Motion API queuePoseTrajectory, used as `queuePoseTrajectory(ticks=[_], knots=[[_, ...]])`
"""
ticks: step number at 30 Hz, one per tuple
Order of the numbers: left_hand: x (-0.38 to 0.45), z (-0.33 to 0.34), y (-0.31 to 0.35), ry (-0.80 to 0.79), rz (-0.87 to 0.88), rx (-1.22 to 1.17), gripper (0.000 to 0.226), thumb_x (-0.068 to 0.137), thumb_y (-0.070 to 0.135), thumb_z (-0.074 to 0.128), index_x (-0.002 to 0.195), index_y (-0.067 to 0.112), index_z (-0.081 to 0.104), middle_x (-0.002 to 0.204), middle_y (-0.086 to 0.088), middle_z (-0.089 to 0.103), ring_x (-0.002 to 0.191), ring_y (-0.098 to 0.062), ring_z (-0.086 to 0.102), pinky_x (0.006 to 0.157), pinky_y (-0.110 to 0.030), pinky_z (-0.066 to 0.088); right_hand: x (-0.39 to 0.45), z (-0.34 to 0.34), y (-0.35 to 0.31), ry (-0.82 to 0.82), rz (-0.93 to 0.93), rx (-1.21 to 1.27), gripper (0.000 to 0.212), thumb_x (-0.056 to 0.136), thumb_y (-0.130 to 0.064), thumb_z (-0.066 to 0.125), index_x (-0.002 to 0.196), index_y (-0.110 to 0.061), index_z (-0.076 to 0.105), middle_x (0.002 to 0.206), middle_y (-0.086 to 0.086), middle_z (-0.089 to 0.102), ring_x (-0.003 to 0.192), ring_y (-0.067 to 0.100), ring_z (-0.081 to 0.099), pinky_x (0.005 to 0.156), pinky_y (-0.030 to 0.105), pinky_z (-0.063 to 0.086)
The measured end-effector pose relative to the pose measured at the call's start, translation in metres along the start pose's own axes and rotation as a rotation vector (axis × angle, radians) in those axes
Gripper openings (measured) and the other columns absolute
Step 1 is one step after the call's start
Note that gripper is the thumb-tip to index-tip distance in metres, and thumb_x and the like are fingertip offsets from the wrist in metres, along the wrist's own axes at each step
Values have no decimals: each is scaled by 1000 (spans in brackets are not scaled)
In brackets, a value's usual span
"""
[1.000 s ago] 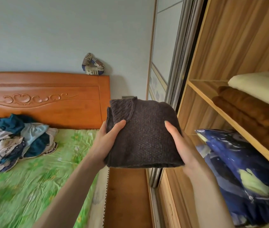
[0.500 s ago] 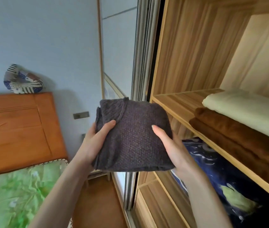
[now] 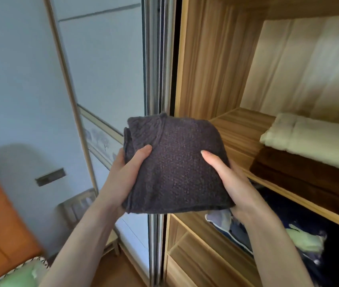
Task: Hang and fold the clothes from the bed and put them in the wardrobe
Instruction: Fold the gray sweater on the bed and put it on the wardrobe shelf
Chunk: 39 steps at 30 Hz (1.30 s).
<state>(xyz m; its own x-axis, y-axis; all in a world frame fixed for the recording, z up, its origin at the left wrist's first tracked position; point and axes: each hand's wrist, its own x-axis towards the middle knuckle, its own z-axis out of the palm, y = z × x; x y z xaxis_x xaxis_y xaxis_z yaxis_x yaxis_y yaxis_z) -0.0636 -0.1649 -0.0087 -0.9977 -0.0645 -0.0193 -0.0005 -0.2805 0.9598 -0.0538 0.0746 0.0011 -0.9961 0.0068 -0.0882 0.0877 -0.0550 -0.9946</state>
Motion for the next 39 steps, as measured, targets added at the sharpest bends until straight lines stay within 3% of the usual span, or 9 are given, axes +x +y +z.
queuePoseTrajectory(ticks=[3,8,12,17,21,25,28,31,39], knots=[[6,13,6,-36,-15,-34,71,74,55,86,137,35,59,121,1,78,104,-25,78,87,-44,63,-1,-5,-9,70,3,4,101,58,-74,86,148,-44,51,137,-8,66,120,24,66,104,53,55],[14,37,20,-93,-40,-87,75,76,51,89,141,31,57,121,-2,78,102,-25,79,84,-42,64,-6,-20,-37,94,-15,33,90,68,-68,85,149,-43,51,131,-8,70,112,21,72,83,40,63],[25,64,32,-175,-51,-83,83,70,55,92,142,33,57,119,-2,79,98,-25,80,69,-35,65,-11,-40,-58,98,-60,69,87,72,-67,85,148,-40,53,128,-8,73,110,19,75,82,38,64],[38,98,44,-235,-67,-94,84,69,55,90,143,35,56,122,-3,77,98,-26,80,70,-38,65,-15,-64,-81,113,-108,101,79,76,-64,83,145,-36,56,126,-8,75,111,17,74,83,35,64],[54,118,60,-297,-67,-96,63,75,51,89,130,38,61,116,-4,80,93,-26,80,64,-38,65,-14,-74,-102,167,-124,56,80,76,-66,80,145,-35,57,126,-8,75,111,16,75,86,35,62],[71,144,78,-362,-69,-80,89,66,54,90,146,35,55,124,-6,76,91,-25,80,63,-38,65,-13,-87,-124,262,-130,49,85,72,-65,82,146,-32,57,123,-3,76,107,21,76,81,39,65],[83,171,89,-435,-66,-69,82,74,54,88,146,33,55,123,-4,75,91,-24,80,64,-36,65,-15,-101,-139,340,-107,79,80,69,-64,86,138,-30,63,120,3,78,106,30,76,85,51,63],[91,200,97,-512,-60,-6,80,82,53,85,149,26,51,121,-3,73,93,-24,78,56,-29,62,-19,-118,-148,432,-128,73,76,68,-64,83,132,-26,67,115,1,79,103,23,77,91,41,60],[101,276,98,-734,-69,132,82,88,53,80,154,18,48,128,-6,70,110,-25,71,77,-33,59,-45,-160,-162,733,-109,-176,89,66,-81,72,136,-26,65,113,-2,75,102,19,72,78,30,54]])
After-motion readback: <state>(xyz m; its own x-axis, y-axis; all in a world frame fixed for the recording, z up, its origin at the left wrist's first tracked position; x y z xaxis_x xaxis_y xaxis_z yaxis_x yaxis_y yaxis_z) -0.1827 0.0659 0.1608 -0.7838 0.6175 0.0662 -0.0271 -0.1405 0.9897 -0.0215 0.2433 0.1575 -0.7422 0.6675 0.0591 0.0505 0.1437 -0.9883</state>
